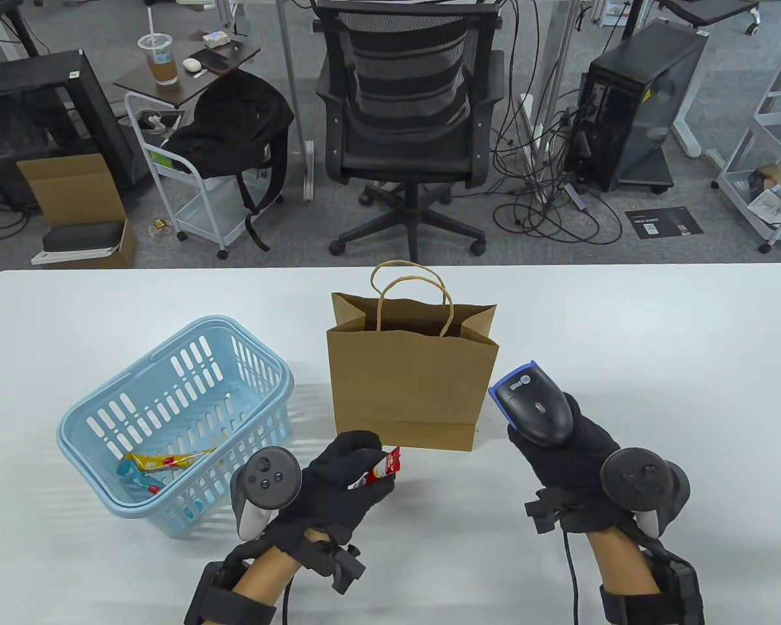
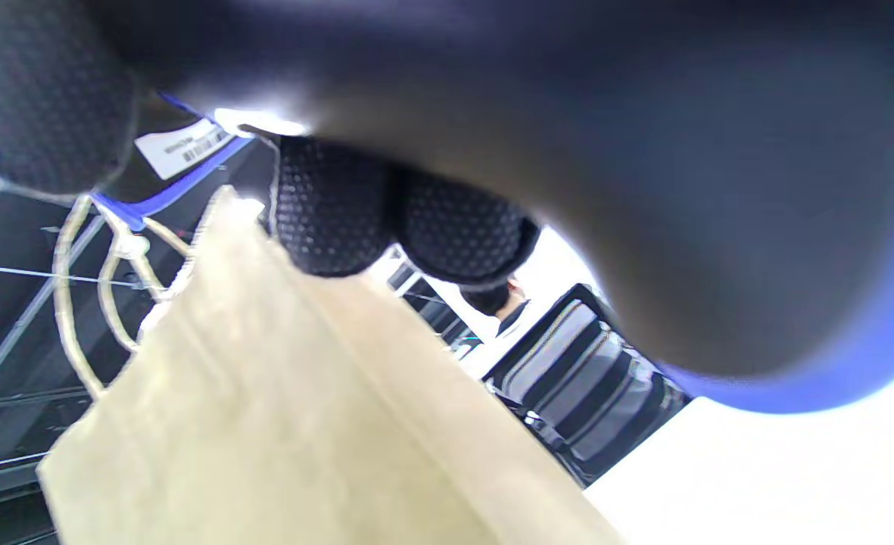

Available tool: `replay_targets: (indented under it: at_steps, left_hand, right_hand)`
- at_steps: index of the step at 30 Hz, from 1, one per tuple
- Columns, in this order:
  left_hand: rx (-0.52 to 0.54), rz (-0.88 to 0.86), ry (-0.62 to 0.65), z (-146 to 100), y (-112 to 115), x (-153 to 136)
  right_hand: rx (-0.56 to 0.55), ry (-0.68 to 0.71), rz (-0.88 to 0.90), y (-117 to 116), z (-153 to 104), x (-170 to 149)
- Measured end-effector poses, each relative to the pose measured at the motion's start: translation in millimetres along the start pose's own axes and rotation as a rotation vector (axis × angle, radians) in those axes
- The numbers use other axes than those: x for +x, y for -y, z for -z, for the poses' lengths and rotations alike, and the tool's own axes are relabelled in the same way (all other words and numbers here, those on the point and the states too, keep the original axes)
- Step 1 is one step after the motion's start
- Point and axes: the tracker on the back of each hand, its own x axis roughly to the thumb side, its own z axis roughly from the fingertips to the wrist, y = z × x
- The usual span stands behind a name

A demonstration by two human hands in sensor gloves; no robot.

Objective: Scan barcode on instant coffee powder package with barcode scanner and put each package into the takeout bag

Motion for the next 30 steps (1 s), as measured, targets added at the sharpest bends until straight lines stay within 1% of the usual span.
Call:
replay_targets:
  at_steps: [2,4,9,10,13,15,18,20,21,24,26,28,30]
  left_hand:
    - [0.011,0.032,0.008,0.0,-0.9,1.0]
    - [-0.017,0.029,0.020,0.2,-1.7,2.5]
    - [0.021,0.001,0.038,-0.2,-3.9,5.9]
    - [0.032,0.003,0.044,-0.4,-5.4,7.0]
    - [0.117,0.009,0.089,-2.5,-15.5,15.4]
    - [0.172,0.016,0.120,-3.9,-25.9,23.4]
    - [0.235,-0.025,0.149,-5.6,-39.5,30.9]
    - [0.309,-0.033,0.159,-6.2,-51.2,37.9]
    - [0.326,-0.031,0.165,-4.5,-57.2,42.9]
    - [0.358,-0.046,0.192,1.4,-70.6,57.5]
    - [0.365,-0.037,0.190,8.3,-83.2,72.7]
    - [0.349,-0.018,0.187,16.0,-94.1,85.4]
    - [0.363,-0.013,0.213,23.5,-103.8,96.1]
  right_hand:
    - [0.000,-0.039,-0.004,-1.3,0.9,-8.7]
    - [0.011,-0.068,-0.006,-3.1,1.5,-15.5]
    - [0.034,-0.112,-0.031,-7.2,1.5,-26.7]
    - [0.038,-0.119,-0.032,-7.6,1.7,-28.2]
    - [0.044,-0.137,-0.032,-8.0,2.1,-33.1]
    - [0.043,-0.147,-0.034,-8.4,2.2,-36.0]
    - [0.049,-0.161,-0.039,-9.1,2.1,-39.8]
    - [0.049,-0.172,-0.046,-9.1,1.3,-43.0]
    - [0.050,-0.180,-0.043,-9.4,1.2,-44.5]
    - [0.054,-0.188,-0.043,-9.8,2.0,-46.9]
    - [0.056,-0.189,-0.046,-9.3,2.2,-47.1]
    - [0.058,-0.187,-0.046,-9.2,2.5,-47.6]
    - [0.062,-0.186,-0.046,-9.2,2.8,-48.1]
